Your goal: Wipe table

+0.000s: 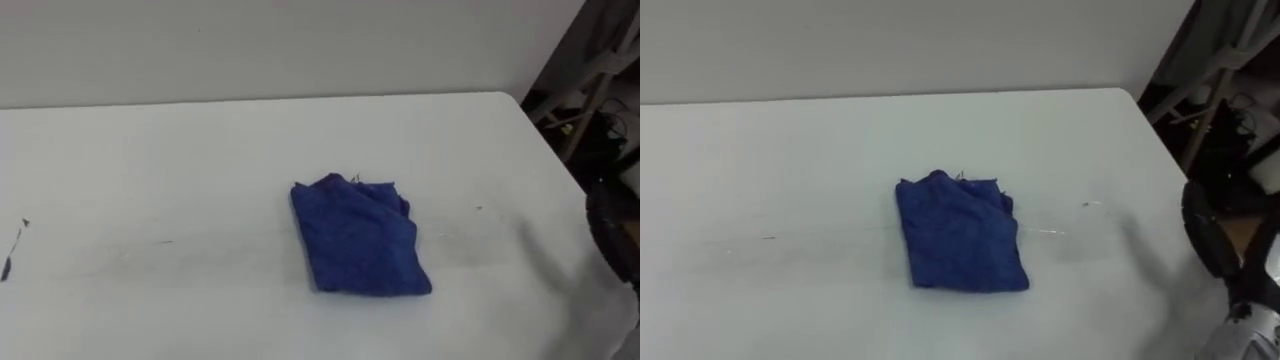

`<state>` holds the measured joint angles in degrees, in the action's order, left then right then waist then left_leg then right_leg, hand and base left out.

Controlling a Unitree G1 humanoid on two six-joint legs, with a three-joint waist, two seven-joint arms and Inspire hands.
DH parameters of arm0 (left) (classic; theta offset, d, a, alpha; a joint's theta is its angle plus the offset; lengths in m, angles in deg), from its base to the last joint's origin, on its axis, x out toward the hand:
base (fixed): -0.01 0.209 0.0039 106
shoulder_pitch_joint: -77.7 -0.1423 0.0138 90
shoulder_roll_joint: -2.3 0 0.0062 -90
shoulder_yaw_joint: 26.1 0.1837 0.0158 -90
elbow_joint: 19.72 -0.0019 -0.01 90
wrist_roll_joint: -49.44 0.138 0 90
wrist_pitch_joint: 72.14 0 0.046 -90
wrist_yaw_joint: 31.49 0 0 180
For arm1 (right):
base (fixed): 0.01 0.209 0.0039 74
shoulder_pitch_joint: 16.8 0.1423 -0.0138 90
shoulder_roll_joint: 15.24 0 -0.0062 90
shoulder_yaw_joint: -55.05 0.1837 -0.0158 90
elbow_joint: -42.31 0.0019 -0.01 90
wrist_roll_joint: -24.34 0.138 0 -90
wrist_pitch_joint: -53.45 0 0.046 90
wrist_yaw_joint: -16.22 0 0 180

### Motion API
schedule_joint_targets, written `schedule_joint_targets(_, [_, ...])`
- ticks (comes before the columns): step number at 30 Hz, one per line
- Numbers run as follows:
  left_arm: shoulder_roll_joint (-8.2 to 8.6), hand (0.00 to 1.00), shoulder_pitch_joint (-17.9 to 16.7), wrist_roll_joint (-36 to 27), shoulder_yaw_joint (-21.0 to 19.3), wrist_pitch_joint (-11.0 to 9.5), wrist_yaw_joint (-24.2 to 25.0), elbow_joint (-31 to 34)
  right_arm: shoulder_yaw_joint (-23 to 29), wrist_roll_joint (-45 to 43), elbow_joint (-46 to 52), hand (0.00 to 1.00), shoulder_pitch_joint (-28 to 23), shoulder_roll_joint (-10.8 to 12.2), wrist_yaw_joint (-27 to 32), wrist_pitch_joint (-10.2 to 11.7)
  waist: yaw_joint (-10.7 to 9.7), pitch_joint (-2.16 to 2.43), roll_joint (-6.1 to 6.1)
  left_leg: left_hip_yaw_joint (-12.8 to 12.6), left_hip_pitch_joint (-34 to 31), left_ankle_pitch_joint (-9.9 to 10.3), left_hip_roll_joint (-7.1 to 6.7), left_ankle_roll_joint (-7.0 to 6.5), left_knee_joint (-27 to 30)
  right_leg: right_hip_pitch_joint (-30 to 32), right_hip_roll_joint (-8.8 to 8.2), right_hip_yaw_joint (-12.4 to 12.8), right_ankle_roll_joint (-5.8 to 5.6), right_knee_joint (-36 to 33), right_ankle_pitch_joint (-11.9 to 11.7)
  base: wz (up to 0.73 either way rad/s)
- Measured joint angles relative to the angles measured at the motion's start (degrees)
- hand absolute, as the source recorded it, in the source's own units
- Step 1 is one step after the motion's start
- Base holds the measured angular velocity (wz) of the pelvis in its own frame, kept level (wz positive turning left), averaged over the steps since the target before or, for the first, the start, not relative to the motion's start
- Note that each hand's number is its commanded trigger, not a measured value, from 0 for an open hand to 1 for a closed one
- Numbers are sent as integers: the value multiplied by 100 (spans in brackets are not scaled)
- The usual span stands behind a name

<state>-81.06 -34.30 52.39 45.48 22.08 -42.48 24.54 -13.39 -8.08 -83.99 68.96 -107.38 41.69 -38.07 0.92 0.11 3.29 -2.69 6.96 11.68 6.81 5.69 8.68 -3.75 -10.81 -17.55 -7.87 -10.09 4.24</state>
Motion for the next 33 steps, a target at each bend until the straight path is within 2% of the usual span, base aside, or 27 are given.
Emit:
schedule_joint_targets(3, [-25,0,-37,53,-114,1,51,35,239,493,-366,0,-58,-45,21,21,-78,4,17,-2,6,1,0,-2,-2,-1,0,3,-7,-1,4,0])
schedule_joint_targets(7, [-36,0,-27,40,-168,1,53,38,386,1180,-963,0,-206,-87,4,-74,-111,13,68,-29,-4,19,2,-4,3,23,0,20,-12,-12,8,-3])
schedule_joint_targets(9, [-36,0,-32,30,-205,1,62,31,538,1468,-1430,0,-297,-98,-2,-110,-126,40,84,-61,-5,27,5,-6,3,57,0,23,-12,-41,8,-7])
schedule_joint_targets(12, [-42,0,-44,-5,-227,2,68,-84,675,1710,-1936,0,-368,-108,-16,-122,-219,51,87,-105,5,42,15,-9,17,78,0,26,-11,-68,8,-8])
schedule_joint_targets(14, [-40,0,-71,-5,-224,15,103,-122,679,1766,-2123,0,-412,-129,-69,-209,-285,49,89,-121,11,61,17,-8,41,79,0,36,-11,-77,8,-5])
schedule_joint_targets(16, [-42,0,-41,25,-277,37,148,-119,688,2101,-2619,0,-417,-246,-143,-236,-354,48,90,-123,-20,99,20,-9,99,79,0,46,-11,-76,8,0])
schedule_joint_targets(20, [-43,0,-6,55,-386,42,161,-130,715,2422,-3067,0,-570,-262,-413,-369,-348,54,99,-123,-22,102,27,-7,98,82,5,50,-11,-73,8,0])
schedule_joint_targets(23, [-42,0,-1,59,-393,48,160,-212,711,2490,-3335,0,-725,-259,-624,-482,-353,56,70,-123,-23,110,30,-7,99,83,6,48,-11,-69,8,0])
schedule_joint_targets(24, [-42,0,23,69,-391,47,155,-318,680,2491,-3534,0,-721,-254,-676,-488,-352,70,49,-123,-22,113,32,-7,99,82,7,49,-11,-69,8,0])
schedule_joint_targets(29, [-35,0,96,66,-377,54,155,-670,315,2483,-3766,0,-898,60,-1177,-702,-326,91,13,-123,-22,115,37,-6,104,75,9,28,-11,-71,8,0])
schedule_joint_targets(31, [-29,0,118,204,-360,55,152,-845,-98,2351,-3798,0,-1025,275,-1424,-813,-306,104,-7,-122,-20,124,40,-7,130,64,9,27,-11,-73,8,0])
schedule_joint_targets(33, [-25,0,165,282,-333,55,134,-913,-297,2206,-3906,0,-1054,429,-1566,-831,-284,96,-24,-121,-20,144,41,-9,169,43,8,30,-11,-73,7,0])
